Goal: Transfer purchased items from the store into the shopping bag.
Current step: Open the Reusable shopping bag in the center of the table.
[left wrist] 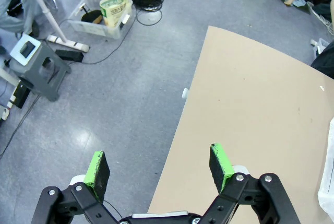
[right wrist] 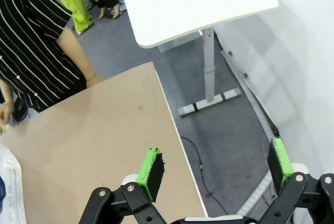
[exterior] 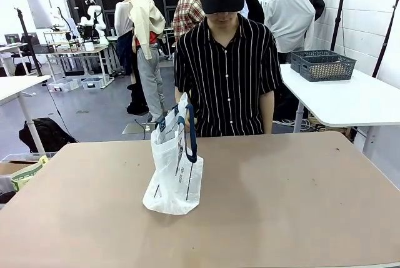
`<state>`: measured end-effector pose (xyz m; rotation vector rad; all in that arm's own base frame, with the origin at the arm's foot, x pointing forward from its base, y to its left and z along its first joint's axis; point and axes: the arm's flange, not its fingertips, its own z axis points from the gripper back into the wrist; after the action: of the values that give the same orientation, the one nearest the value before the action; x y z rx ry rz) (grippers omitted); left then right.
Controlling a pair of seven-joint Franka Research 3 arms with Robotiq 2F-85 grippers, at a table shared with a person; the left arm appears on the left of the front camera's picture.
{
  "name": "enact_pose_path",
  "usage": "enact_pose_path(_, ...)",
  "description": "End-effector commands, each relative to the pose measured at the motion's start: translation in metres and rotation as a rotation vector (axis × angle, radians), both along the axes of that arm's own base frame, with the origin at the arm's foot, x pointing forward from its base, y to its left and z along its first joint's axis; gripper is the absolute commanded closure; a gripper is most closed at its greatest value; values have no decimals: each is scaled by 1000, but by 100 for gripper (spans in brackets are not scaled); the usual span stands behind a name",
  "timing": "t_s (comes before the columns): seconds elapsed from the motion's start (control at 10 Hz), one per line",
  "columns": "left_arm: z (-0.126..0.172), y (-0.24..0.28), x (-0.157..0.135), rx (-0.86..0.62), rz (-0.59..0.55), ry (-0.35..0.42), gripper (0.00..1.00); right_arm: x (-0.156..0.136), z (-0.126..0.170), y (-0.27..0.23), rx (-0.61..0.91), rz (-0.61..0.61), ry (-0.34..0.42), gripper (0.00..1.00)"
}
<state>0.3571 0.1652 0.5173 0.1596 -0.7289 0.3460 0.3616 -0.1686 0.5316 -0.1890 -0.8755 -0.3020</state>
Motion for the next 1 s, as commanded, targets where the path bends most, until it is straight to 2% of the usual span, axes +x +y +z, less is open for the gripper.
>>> enact_pose_path(0.0,0,2,-1,14,-1,8,0,0,-3,-1,-11,-3,13,0)
enact_pose_path(0.1,0,0,0,0,0,0,0,0,0,0,0,0,0,0)
enact_pose_path(0.2,14,-19,17,16,-54,-26,0,13,20,20,16,111,-60,0)
enact_pose_path(0.3,29,-42,32,13,-170,-70,0,23,42,51,40,229,-146,0)
enact_pose_path(0.5,60,-102,74,25,-385,-120,0,63,69,140,32,407,-68,0)
enact_pose_path(0.6,69,-135,91,38,-471,-122,0,70,74,187,30,510,-21,0)
enact_pose_path(0.8,68,-200,125,-38,-661,-117,0,65,75,276,-23,729,47,0)
enact_pose_path(0.9,57,-230,133,-64,-705,-56,0,60,70,304,-36,841,88,0)
